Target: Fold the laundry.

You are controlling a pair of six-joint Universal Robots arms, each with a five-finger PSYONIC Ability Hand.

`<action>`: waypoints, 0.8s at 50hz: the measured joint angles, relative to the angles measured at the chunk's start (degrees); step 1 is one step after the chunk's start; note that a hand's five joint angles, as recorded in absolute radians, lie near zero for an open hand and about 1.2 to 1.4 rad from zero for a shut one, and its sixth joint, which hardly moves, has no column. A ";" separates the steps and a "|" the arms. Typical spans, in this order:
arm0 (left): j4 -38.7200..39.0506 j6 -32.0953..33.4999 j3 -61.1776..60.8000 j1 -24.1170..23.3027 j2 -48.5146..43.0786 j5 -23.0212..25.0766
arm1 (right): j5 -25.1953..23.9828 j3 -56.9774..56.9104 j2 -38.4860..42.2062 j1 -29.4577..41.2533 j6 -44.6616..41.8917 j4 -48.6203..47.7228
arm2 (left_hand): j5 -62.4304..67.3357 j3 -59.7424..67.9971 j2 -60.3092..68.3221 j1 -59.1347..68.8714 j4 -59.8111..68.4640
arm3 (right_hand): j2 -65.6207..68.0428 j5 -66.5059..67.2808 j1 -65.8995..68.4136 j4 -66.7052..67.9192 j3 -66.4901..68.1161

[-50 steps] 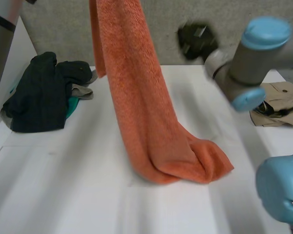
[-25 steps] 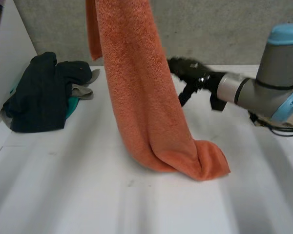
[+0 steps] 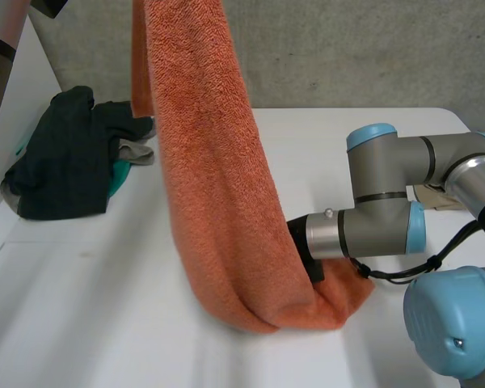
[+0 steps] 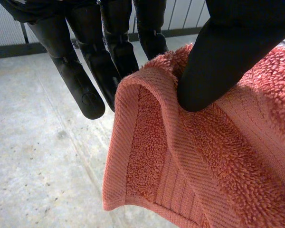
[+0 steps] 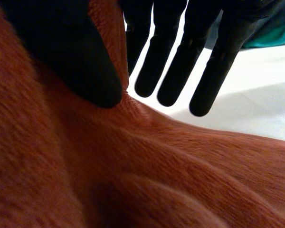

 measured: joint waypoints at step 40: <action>-0.01 1.17 -5.92 6.24 -9.85 -2.61 | 46.46 21.14 -30.03 -11.89 9.47 -34.81 | 0.00 0.02 0.03 0.00 0.01 | 2.90 4.07 0.22 5.17 4.56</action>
